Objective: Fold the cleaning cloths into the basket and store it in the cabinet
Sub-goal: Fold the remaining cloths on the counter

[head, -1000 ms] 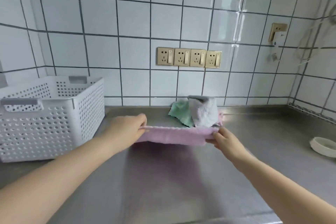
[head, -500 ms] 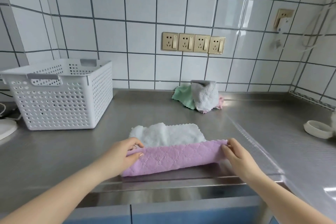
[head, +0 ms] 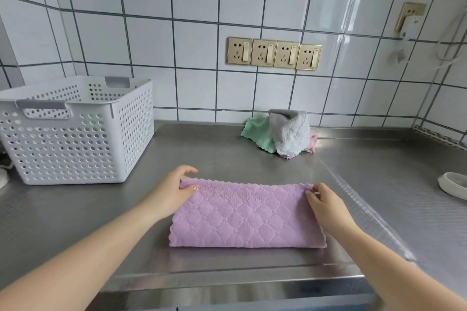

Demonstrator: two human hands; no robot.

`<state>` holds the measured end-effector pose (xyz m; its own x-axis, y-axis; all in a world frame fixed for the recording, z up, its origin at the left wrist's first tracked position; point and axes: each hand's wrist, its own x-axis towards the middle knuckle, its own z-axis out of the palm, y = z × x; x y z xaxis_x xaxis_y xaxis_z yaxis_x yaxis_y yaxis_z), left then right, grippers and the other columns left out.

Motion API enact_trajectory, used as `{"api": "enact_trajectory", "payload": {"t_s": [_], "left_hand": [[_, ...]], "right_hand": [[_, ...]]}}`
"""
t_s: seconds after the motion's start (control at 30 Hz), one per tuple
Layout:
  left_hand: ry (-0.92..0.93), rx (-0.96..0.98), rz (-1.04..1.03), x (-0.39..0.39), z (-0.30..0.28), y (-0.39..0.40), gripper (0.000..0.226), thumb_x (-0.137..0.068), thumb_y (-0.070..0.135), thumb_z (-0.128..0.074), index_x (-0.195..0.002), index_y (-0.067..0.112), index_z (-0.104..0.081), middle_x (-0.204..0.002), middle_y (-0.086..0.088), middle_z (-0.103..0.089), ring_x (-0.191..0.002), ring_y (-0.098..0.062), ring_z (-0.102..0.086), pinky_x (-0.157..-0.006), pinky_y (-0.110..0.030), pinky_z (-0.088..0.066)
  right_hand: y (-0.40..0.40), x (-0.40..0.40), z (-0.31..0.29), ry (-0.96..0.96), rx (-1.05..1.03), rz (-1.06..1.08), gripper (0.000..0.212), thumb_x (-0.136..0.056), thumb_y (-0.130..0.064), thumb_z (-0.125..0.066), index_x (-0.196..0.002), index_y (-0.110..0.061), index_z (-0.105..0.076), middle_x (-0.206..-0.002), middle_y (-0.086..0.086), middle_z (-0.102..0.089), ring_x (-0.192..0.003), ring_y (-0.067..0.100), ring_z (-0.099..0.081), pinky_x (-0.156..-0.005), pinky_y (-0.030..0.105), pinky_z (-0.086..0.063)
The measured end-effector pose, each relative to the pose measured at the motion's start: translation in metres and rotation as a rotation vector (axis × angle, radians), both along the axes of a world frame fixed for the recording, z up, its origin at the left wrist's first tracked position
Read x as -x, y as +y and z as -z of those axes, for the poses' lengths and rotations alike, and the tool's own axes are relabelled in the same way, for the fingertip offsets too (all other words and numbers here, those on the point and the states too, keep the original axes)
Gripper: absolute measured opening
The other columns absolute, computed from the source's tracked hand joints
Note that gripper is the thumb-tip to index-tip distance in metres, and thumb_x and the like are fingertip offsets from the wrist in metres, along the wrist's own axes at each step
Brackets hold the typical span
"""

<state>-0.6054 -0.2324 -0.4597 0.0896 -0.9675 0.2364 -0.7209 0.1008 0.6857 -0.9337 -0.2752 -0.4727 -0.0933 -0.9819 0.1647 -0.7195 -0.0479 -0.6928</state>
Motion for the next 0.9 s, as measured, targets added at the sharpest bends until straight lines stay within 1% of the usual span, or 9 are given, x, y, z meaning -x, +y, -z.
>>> {"api": "enact_trajectory", "payload": {"t_s": [0.1,0.2,0.4,0.5,0.57,0.63,0.7,0.8,0.9], "left_hand": [[-0.018,-0.038,-0.042,-0.001,0.003,-0.02,0.035,-0.09,0.015,-0.059,-0.124,0.017,-0.052,-0.104,-0.004,-0.054,-0.085,-0.011,-0.048,-0.073,-0.018,-0.033],[-0.035,-0.071,-0.064,-0.001,0.008,-0.032,0.037,-0.09,0.012,-0.058,-0.126,0.015,-0.051,-0.107,-0.007,-0.054,-0.089,-0.014,-0.048,-0.076,-0.019,-0.032],[-0.148,-0.152,-0.095,-0.004,0.021,-0.042,0.043,-0.089,0.012,-0.055,-0.131,0.017,-0.045,-0.114,-0.008,-0.057,-0.094,-0.02,-0.054,-0.079,-0.025,-0.039],[-0.196,-0.195,-0.084,-0.002,0.019,-0.04,0.048,-0.088,0.012,-0.054,-0.134,0.015,-0.041,-0.116,-0.007,-0.056,-0.101,-0.022,-0.055,-0.082,-0.026,-0.04],[-0.339,-0.161,-0.11,0.001,0.017,-0.037,0.053,-0.087,0.015,-0.054,-0.137,0.016,-0.038,-0.125,-0.007,-0.051,-0.113,-0.023,-0.051,-0.092,-0.028,-0.04],[-0.537,-0.029,-0.137,0.009,0.015,-0.033,0.053,-0.087,0.019,-0.052,-0.139,0.017,-0.039,-0.137,-0.004,-0.045,-0.125,-0.025,-0.044,-0.102,-0.033,-0.036],[-0.553,0.053,-0.04,0.027,0.013,-0.028,0.05,-0.09,0.017,-0.047,-0.14,0.016,-0.041,-0.146,-0.002,-0.039,-0.135,-0.022,-0.035,-0.11,-0.032,-0.029],[-0.564,0.051,0.165,0.067,0.014,-0.023,0.049,-0.095,0.016,-0.039,-0.143,0.014,-0.037,-0.154,0.0,-0.03,-0.143,-0.016,-0.022,-0.116,-0.035,-0.019],[-0.618,0.018,0.246,0.094,0.031,-0.026,0.049,-0.095,0.019,-0.034,-0.144,0.014,-0.034,-0.152,-0.001,-0.032,-0.142,-0.017,-0.024,-0.116,-0.036,-0.019]], "right_hand": [[-0.018,-0.003,0.003,0.049,-0.07,-0.003,0.016,-0.096,-0.027,-0.044,-0.082,-0.022,-0.048,-0.079,-0.003,-0.056,-0.071,0.018,-0.051,-0.051,0.024,-0.033],[-0.032,-0.006,0.004,0.113,-0.107,-0.013,0.011,-0.096,-0.027,-0.044,-0.093,-0.02,-0.051,-0.082,-0.003,-0.056,-0.075,0.018,-0.051,-0.052,0.024,-0.033],[-0.048,-0.012,0.007,0.229,-0.132,-0.022,0.024,-0.095,-0.028,-0.047,-0.111,-0.014,-0.059,-0.109,0.008,-0.064,-0.09,0.025,-0.056,-0.071,0.027,-0.039],[-0.049,-0.012,0.007,0.234,-0.149,-0.031,0.025,-0.095,-0.032,-0.047,-0.114,-0.018,-0.056,-0.106,0.006,-0.064,-0.075,0.022,-0.059,-0.062,0.027,-0.043],[-0.047,-0.012,0.004,0.222,-0.137,-0.017,0.025,-0.094,-0.035,-0.047,-0.114,-0.021,-0.05,-0.102,0.003,-0.062,-0.067,0.022,-0.063,-0.06,0.029,-0.047],[-0.045,-0.012,0.0,0.296,-0.045,-0.007,0.031,-0.094,-0.036,-0.049,-0.122,-0.021,-0.049,-0.119,0.004,-0.057,-0.096,0.026,-0.062,-0.081,0.034,-0.049],[-0.041,-0.024,-0.001,0.381,0.081,-0.078,0.039,-0.094,-0.033,-0.049,-0.131,-0.019,-0.049,-0.136,0.006,-0.047,-0.123,0.026,-0.047,-0.098,0.035,-0.039],[-0.024,-0.064,-0.001,0.462,0.135,-0.319,0.044,-0.095,-0.034,-0.039,-0.137,-0.021,-0.046,-0.147,0.002,-0.038,-0.136,0.02,-0.034,-0.108,0.03,-0.027],[-0.007,-0.099,0.012,0.528,0.117,-0.477,0.062,-0.085,-0.036,-0.015,-0.14,-0.023,-0.04,-0.151,-0.002,-0.033,-0.141,0.017,-0.024,-0.111,0.034,-0.022]]}}
